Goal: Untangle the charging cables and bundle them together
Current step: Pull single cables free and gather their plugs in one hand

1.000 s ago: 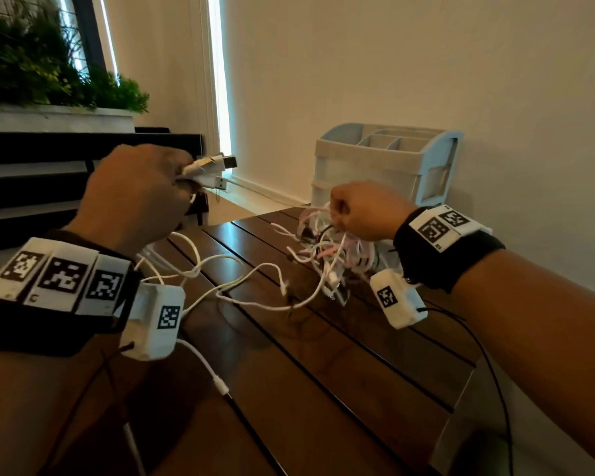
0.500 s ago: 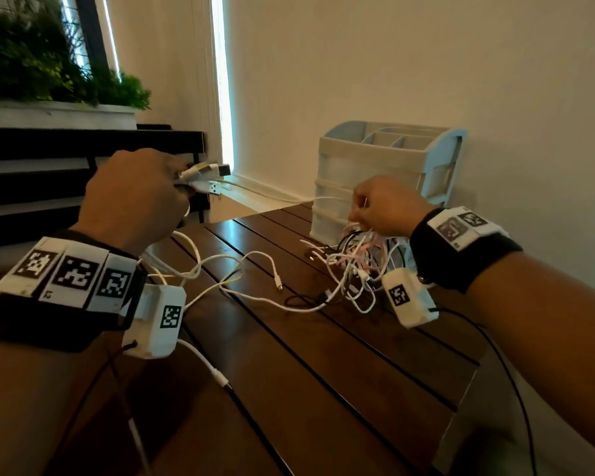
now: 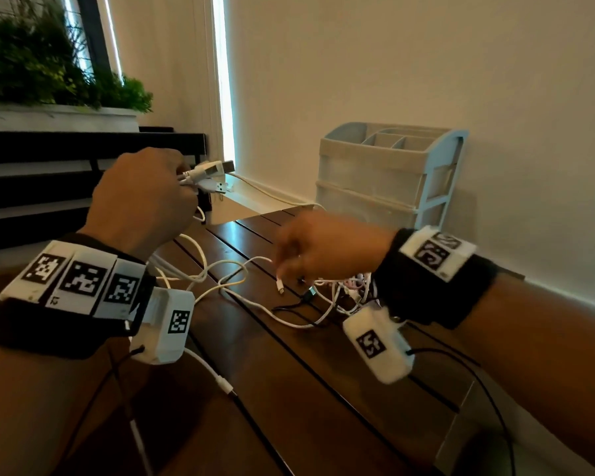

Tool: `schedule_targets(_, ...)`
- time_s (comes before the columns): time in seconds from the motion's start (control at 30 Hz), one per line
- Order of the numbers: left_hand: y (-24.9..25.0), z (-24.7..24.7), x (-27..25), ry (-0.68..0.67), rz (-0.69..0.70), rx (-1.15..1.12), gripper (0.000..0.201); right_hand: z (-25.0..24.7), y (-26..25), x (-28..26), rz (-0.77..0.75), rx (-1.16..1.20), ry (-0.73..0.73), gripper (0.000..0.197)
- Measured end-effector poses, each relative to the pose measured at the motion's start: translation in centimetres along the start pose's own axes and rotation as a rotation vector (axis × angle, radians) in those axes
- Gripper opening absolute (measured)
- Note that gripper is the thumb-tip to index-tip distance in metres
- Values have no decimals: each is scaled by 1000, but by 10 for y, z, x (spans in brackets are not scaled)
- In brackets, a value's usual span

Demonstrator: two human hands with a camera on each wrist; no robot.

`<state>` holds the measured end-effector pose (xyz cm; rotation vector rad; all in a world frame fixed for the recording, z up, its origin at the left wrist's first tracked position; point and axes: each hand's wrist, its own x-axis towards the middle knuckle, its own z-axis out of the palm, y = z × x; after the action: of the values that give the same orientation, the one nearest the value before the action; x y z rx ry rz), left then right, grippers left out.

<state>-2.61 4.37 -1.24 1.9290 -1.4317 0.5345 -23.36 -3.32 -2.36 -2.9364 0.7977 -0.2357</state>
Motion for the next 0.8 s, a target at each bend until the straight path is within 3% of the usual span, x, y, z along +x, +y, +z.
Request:
schedule_targets(0.07, 4, 0, -2, -9, 3, -14, 13, 26, -3, 9, -25, -95, -404, 30)
schedule_targets(0.1, 6, -1, -3, -13, 2, -16, 13, 37, -2, 15, -49, -178, -496, 36)
schedule_targets(0.17, 6, -2, -3, -13, 2, -15, 14, 50, 1, 23, -78, -314, -554, 44)
schedule_targets(0.3, 0, -5, 0, -5, -3, 6, 12, 49, 6, 27, 77, -431, -589, 35)
schedule_targets(0.37, -4, -4, 1, -11, -16, 21, 11, 47, 18, 25, 180, -468, -563, 30)
schedule_targets(0.47, -6, 1, 1, -40, -34, 46, 12, 40, 27, 19, 345, -244, -443, 28)
schedule_targets(0.53, -7, 5, 2, -54, -41, 46, 13, 24, 31, 18, 366, -86, -372, 21)
schedule_targets(0.6, -6, 7, 3, -55, -44, 40, 12, 1, 30, 15, 327, 50, -79, 16)
schedule_targets(0.67, -4, 8, 3, -52, -33, 34, 12, -17, 34, 15, 307, 188, 290, 28)
schedule_targets(0.7, -3, 8, 3, -47, -25, 31, 11, -21, 35, 15, 312, 253, 330, 38)
schedule_targets(0.77, 0, 8, 2, -39, -12, 21, 9, -18, 34, 15, 353, 336, 103, 40)
schedule_targets(0.8, 0, 7, 2, -41, -16, 22, 8, -13, 35, 16, 373, 310, -42, 29)
